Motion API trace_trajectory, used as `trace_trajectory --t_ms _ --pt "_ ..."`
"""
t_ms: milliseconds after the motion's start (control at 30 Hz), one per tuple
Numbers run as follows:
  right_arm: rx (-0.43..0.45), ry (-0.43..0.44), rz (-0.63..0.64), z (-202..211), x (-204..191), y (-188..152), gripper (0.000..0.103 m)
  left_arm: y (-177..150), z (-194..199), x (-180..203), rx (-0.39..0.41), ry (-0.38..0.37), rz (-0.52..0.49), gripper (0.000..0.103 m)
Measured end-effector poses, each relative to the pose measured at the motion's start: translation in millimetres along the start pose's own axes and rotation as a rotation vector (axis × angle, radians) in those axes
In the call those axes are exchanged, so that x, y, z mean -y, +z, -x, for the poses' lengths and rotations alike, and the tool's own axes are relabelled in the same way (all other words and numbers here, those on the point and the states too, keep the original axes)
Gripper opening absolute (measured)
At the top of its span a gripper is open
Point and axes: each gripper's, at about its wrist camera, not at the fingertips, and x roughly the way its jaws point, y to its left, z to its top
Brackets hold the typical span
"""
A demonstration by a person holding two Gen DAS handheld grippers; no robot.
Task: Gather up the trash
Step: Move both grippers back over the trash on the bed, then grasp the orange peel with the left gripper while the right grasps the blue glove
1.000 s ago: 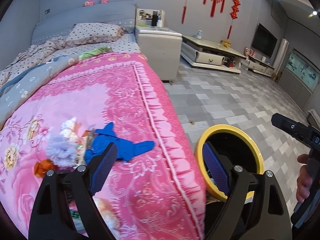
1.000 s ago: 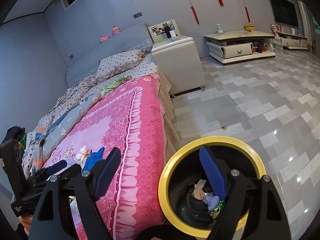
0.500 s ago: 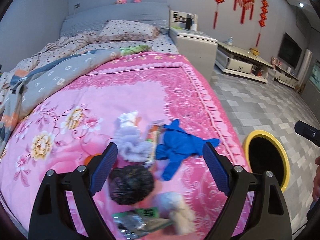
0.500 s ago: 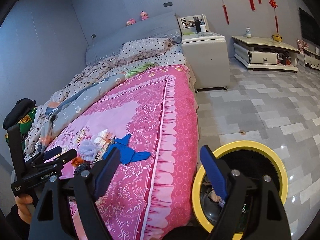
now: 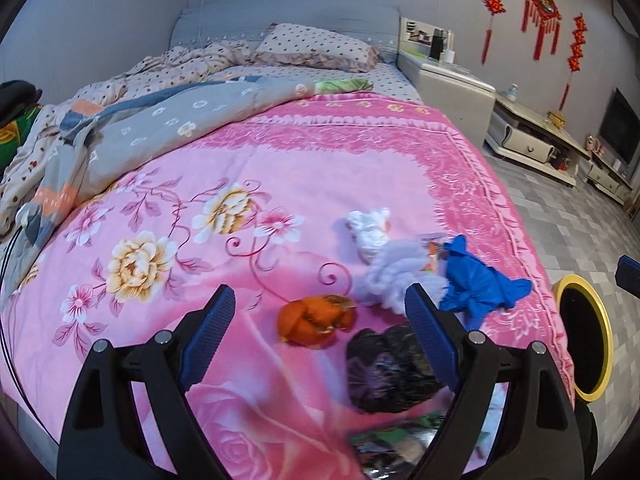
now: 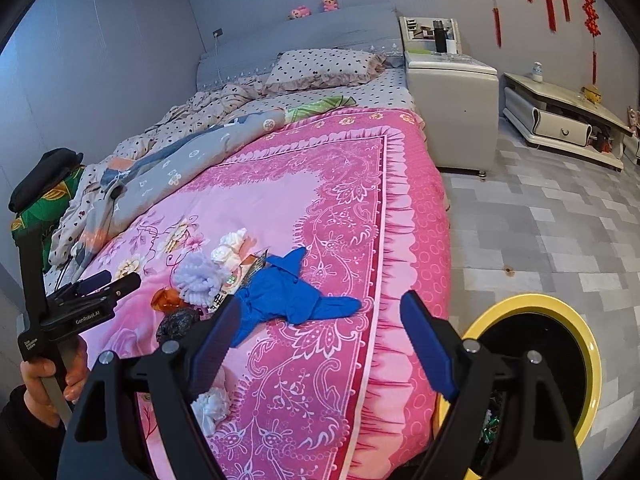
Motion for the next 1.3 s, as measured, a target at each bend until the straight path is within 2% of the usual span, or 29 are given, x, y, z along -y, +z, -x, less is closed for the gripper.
trace_trajectory --t_ms 367,1100,1200,1300 --pt "-0.085 0.002 0.049 -50.4 -26.6 4.9 0.078 -12.1 -38.5 -33.7 -0.07 0.016 0.054 0.082" --pt "-0.195 -0.02 0.117 -132.1 -48.0 -0.4 0.078 -21.1 -95.4 -29.2 -0.157 -0.01 0.011 0.082" --pt "-0.2 -0.028 0.129 -141.7 -50.0 -1.9 0.078 -20.7 -100.6 -26.7 -0.158 -0.026 0.003 0.079" --pt "-0.214 -0.027 0.127 -150.6 -49.0 -4.2 0.078 -21.4 -104.0 -23.5 -0.154 -0.049 -0.011 0.071"
